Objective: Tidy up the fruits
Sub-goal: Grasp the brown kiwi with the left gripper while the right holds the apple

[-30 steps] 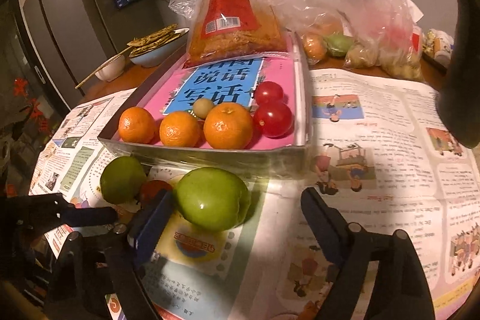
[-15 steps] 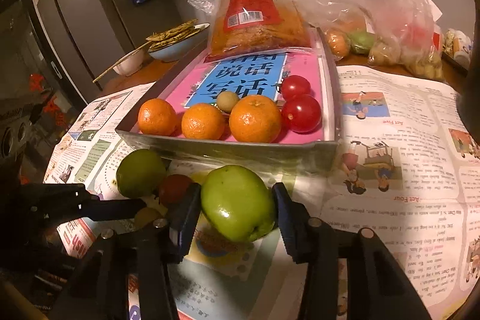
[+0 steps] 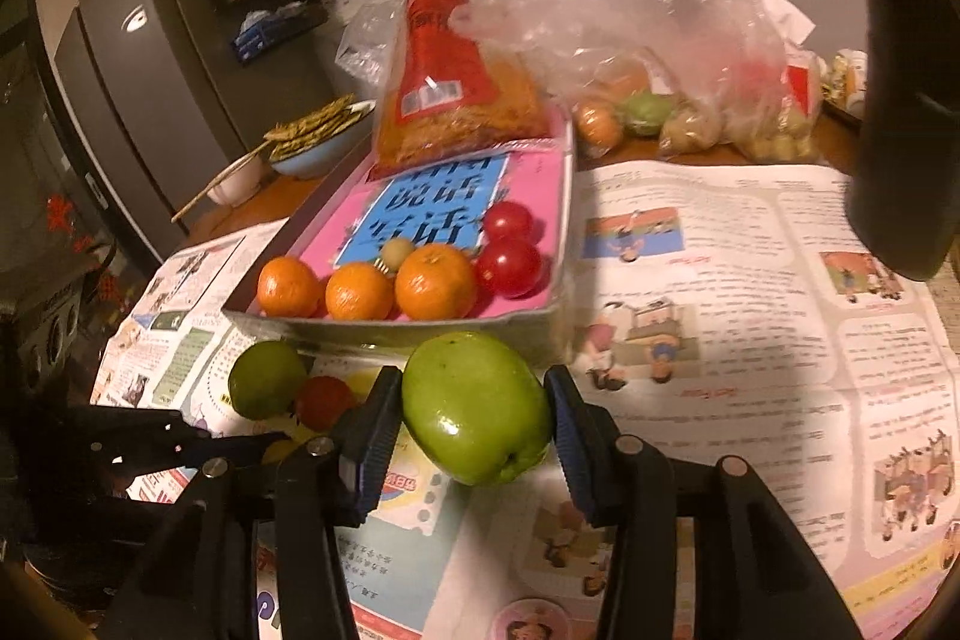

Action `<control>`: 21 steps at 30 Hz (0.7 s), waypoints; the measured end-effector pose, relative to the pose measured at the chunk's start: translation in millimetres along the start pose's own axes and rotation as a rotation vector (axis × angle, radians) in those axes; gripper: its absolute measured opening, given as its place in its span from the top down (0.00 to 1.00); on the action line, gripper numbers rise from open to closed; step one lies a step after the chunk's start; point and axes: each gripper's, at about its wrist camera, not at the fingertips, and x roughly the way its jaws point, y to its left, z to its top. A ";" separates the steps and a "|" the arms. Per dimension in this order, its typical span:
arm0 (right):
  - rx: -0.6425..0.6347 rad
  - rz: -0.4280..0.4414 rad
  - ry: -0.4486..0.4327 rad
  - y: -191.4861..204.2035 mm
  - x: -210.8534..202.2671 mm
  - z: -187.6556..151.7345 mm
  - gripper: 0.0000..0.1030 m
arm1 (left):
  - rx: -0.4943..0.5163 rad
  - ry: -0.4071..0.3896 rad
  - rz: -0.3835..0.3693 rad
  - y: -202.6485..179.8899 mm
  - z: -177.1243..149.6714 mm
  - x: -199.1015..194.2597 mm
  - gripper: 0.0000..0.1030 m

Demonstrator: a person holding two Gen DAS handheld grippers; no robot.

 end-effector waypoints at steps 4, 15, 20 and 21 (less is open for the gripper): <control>0.008 -0.007 -0.016 -4.0 -4.2 3.5 0.53 | -0.011 -0.034 0.003 3.6 5.2 -14.6 0.73; -0.009 -0.006 -0.052 2.5 -10.5 15.4 0.53 | -0.056 -0.114 0.038 27.3 30.0 -43.9 0.73; -0.019 -0.005 -0.060 5.7 -9.1 23.0 0.53 | -0.068 -0.139 0.054 37.0 42.4 -49.7 0.73; -0.024 -0.005 -0.059 7.0 -7.9 24.9 0.53 | -0.070 -0.142 0.058 39.1 46.0 -50.2 0.73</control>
